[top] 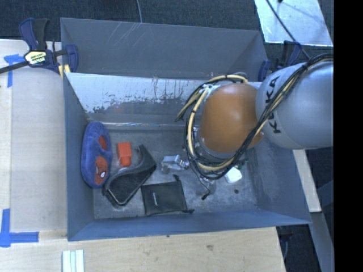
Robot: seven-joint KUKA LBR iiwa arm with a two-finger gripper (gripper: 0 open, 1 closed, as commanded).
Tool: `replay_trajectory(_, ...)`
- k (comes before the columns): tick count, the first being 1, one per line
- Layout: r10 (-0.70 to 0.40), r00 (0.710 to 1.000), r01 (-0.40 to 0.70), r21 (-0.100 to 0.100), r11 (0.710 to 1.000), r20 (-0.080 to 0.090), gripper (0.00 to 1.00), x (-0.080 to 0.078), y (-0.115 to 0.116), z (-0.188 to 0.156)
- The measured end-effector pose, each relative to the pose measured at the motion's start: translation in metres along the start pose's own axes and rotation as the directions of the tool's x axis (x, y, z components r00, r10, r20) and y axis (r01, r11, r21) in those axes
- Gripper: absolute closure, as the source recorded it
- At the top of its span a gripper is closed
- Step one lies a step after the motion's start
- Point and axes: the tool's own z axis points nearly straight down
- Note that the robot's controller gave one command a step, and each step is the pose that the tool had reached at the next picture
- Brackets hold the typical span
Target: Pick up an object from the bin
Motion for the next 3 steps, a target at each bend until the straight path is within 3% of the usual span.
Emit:
replay_trajectory(1,-0.074,0.997,0.074,0.000,0.997,0.000,0.00,0.014,0.022,0.000)
replay_trajectory(2,-0.199,0.980,0.199,0.004,0.980,0.001,0.00,0.042,-0.025,0.000)
replay_trajectory(3,-0.200,0.980,0.200,0.003,0.980,0.003,1.00,0.040,-0.023,0.000)
